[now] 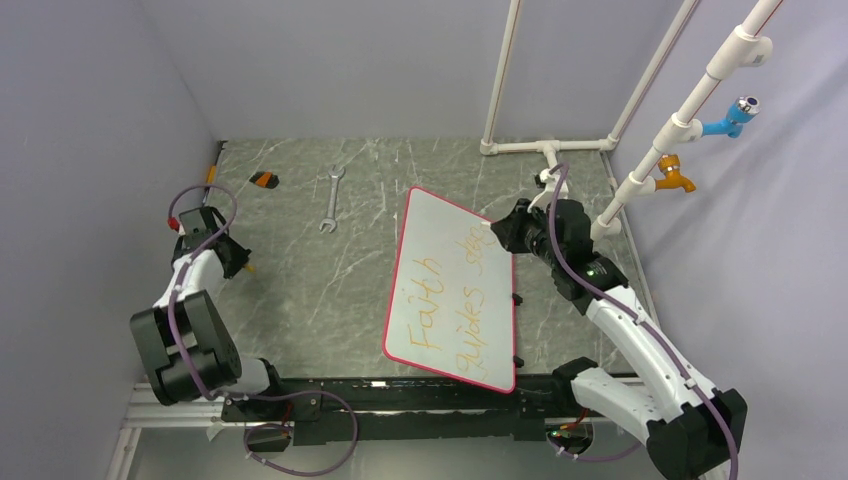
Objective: Write a sentence on the whiteboard
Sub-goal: Pick up the pen cap from the center of the board, then insert the whiteboard marker without the cap into the pen cap.
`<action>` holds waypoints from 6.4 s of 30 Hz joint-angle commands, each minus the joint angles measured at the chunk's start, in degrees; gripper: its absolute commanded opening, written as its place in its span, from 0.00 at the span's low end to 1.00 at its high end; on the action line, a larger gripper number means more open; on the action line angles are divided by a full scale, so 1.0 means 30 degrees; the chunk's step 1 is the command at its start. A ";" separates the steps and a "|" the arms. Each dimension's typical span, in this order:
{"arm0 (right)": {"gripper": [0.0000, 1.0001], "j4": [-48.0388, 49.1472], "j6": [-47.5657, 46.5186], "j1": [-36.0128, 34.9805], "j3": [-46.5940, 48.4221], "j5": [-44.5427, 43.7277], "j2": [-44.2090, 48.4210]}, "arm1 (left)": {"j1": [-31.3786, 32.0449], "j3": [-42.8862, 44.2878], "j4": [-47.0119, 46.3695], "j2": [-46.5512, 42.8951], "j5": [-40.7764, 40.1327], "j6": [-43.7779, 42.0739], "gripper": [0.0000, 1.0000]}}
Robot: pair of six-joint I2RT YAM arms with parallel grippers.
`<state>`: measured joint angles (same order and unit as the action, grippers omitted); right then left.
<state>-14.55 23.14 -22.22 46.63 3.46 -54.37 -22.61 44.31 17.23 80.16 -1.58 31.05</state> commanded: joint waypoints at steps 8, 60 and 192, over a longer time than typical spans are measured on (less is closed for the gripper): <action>0.00 0.3903 -0.0388 -0.0005 0.0097 0.2590 0.0982 | 0.0041 0.0972 0.1988 -0.3594 0.3503 0.1318 0.00; 0.00 0.7715 -0.7496 -1.2710 0.6800 0.2220 -0.7336 | 0.7185 0.4440 0.8733 -1.0384 0.7996 1.4115 0.00; 0.00 1.4888 -0.6608 -1.3783 0.8394 -0.1035 -1.1785 | 0.8336 0.8010 0.8885 -1.5566 0.5657 1.5521 0.93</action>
<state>27.73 5.08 -63.83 73.73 1.28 -94.98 2.39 65.56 39.59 34.15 21.32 79.07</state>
